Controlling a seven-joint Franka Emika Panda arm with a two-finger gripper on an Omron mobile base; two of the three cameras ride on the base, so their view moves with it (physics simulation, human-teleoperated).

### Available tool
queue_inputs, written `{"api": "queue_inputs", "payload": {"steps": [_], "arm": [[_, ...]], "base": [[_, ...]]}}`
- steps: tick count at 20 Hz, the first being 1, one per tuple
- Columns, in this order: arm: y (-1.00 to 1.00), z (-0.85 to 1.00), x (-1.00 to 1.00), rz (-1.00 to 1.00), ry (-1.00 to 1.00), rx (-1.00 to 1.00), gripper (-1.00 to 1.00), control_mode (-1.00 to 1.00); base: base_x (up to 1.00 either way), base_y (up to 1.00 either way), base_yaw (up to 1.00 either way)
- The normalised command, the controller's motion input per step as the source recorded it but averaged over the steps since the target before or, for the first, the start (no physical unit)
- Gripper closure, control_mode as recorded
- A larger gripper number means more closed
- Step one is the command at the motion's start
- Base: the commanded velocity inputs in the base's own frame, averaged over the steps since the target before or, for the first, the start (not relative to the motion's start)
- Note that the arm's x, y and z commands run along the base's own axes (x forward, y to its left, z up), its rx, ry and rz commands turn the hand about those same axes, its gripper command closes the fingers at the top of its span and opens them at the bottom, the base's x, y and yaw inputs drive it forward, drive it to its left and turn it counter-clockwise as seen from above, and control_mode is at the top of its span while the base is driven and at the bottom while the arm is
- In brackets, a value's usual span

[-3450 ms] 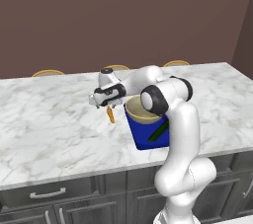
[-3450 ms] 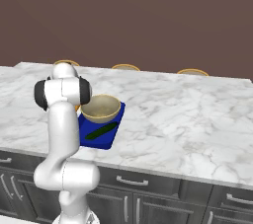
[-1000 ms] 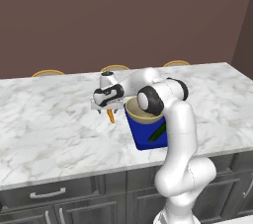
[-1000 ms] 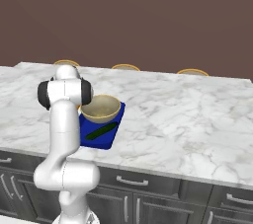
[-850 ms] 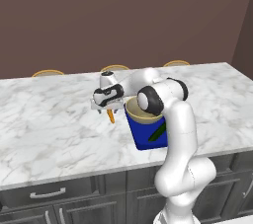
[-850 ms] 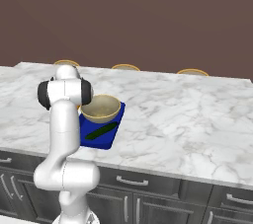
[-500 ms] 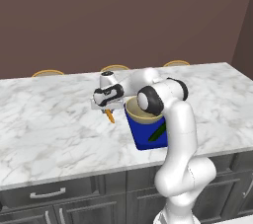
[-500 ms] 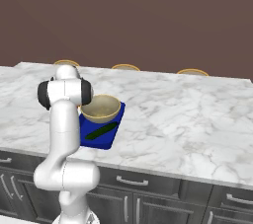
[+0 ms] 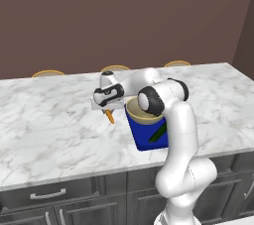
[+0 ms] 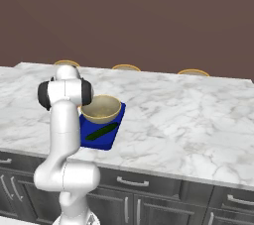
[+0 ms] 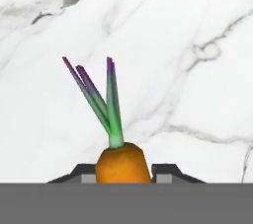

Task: Place the two vegetables and bowl onto the tray for setting up a vegetable dip station.

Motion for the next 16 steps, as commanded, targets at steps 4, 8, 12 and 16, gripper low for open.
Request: {"api": "queue_inputs", "payload": {"steps": [4,8,12,16], "arm": [[0.0,0.41,0.0,0.02,-0.01,0.0,1.0,-1.0],[0.0,0.56,-0.01,0.04,-0.07,0.0,1.0,-1.0],[0.0,0.49,-0.17,0.1,-0.11,0.0,1.0,-1.0],[-0.03,0.39,-0.4,0.21,-0.05,0.0,1.0,-1.0]], "base": [[0.0,0.0,0.0],[0.0,0.0,0.0],[0.0,0.0,0.0],[0.0,0.0,0.0]]}}
